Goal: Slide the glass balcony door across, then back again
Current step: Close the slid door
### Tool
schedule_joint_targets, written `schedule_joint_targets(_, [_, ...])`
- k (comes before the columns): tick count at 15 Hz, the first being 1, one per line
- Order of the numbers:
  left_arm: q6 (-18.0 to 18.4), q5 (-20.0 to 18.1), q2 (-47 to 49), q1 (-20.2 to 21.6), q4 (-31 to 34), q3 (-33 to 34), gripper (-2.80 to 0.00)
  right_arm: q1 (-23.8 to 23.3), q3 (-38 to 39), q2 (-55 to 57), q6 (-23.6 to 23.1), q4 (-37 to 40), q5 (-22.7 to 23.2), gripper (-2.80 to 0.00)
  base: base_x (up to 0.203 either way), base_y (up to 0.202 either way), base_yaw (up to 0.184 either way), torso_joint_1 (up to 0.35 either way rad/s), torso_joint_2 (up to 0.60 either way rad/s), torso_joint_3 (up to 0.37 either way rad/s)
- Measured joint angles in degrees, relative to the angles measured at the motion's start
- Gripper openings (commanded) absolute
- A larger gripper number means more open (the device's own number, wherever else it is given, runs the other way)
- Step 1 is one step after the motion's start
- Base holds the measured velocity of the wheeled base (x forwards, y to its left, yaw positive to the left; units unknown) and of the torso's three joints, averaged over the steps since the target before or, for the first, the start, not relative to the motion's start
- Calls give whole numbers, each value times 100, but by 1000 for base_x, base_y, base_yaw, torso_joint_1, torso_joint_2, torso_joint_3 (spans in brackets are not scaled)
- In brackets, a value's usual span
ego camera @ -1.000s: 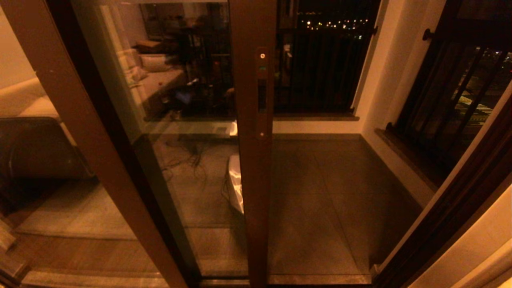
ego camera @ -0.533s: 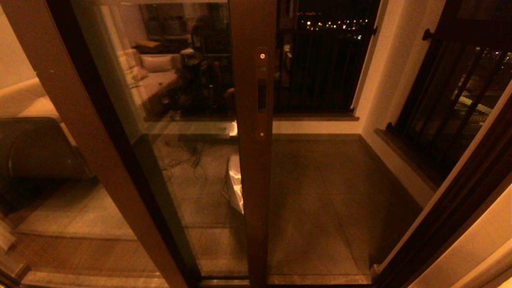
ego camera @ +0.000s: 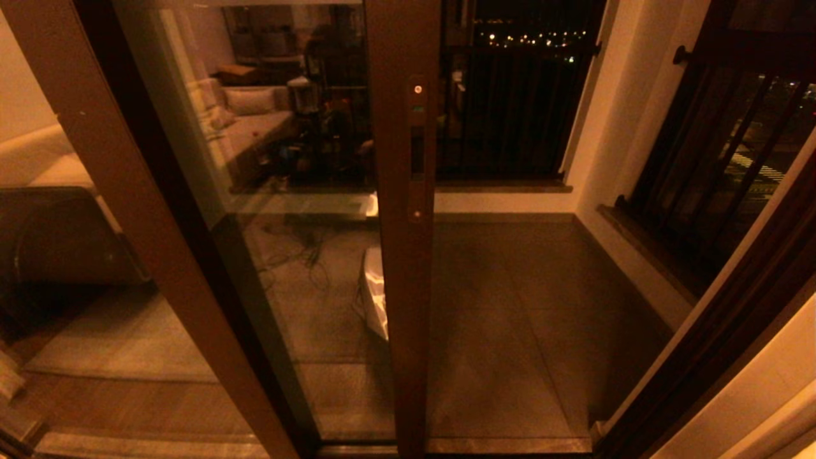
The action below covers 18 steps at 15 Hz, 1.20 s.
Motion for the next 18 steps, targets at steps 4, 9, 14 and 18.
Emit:
schedule_joint_targets(4, [-412, 130, -58, 0, 10, 22, -280, -4, -889, 288, -179, 171, 383, -280, 0, 0, 0, 0, 0, 0])
schedule_joint_targets(9, [-553, 280, -59, 0, 13, 24, -280, 4, -2928, 2502, 88, 238, 1881, -280, 0, 0, 0, 0, 0, 0])
schedule_joint_targets(14, [-553, 280, -58, 0, 22, 24, -280, 1542, -5058, 5566, 1070, 266, 1959, -280, 0, 0, 0, 0, 0, 0])
schedule_joint_targets(18, [-551, 280, -58, 0, 24, 24, -280, 3628, -6290, 7543, 1250, 266, -311, -280, 0, 0, 0, 0, 0, 0])
